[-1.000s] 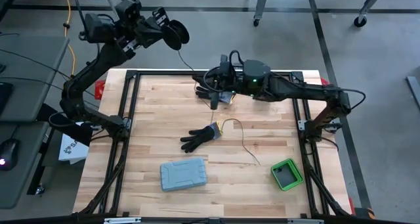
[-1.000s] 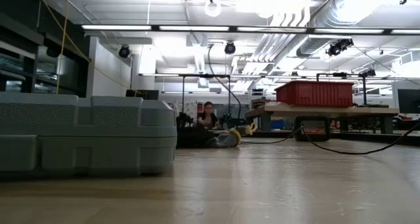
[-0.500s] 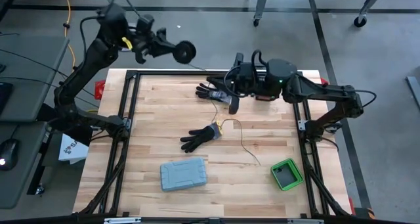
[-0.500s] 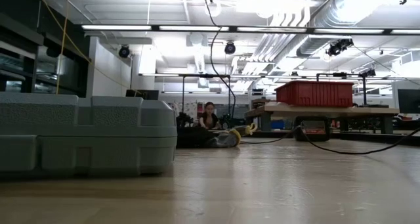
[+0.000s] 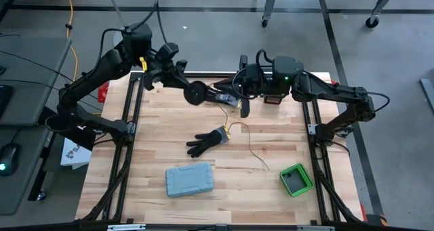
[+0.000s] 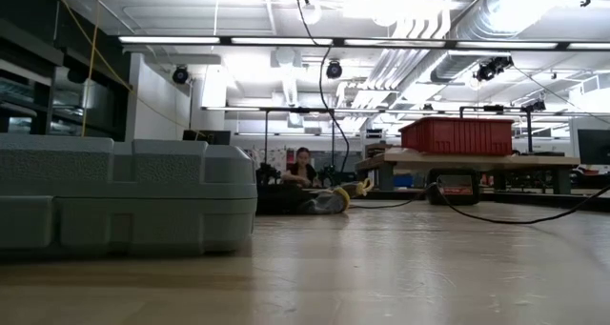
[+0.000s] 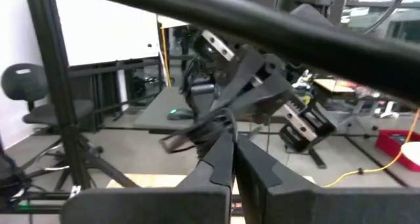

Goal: Coil cords
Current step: Coil the black wire cable onto the black spool

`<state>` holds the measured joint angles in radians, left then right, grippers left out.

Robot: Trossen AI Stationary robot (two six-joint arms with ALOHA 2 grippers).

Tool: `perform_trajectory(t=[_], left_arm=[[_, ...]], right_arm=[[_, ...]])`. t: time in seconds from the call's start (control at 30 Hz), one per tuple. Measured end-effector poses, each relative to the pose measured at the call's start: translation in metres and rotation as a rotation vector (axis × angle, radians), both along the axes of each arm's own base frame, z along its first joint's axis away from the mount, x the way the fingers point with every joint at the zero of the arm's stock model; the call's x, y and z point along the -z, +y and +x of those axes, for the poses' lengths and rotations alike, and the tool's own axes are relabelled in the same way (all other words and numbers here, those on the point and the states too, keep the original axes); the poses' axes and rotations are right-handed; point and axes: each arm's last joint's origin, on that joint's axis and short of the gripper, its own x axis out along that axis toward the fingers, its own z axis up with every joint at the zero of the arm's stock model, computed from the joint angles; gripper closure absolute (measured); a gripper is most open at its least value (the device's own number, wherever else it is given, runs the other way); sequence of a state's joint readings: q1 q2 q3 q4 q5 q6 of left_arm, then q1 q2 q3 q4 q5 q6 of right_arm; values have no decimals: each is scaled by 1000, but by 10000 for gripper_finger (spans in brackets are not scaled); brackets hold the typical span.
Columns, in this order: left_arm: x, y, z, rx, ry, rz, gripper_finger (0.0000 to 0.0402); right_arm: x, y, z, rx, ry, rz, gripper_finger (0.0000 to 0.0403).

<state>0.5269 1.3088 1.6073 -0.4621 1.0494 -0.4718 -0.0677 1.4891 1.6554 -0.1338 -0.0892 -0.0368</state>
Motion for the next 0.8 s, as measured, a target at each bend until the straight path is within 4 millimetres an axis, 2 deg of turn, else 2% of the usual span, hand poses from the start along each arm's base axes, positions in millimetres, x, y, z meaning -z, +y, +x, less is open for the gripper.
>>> perform_trajectory(t=[0.27,0.53,0.8], left_arm=[[-4,2,0,-37,-27,4,401],[-3,3,-1,-12,-9,-26,401],[9,-17,23,140,74,-99,401]], right_arm=[[0,3,-3,-45,15,-17,403],[-11,3,-18,-30,-19,-45,403],[-22,1,-9,-23,-44,-96,403]])
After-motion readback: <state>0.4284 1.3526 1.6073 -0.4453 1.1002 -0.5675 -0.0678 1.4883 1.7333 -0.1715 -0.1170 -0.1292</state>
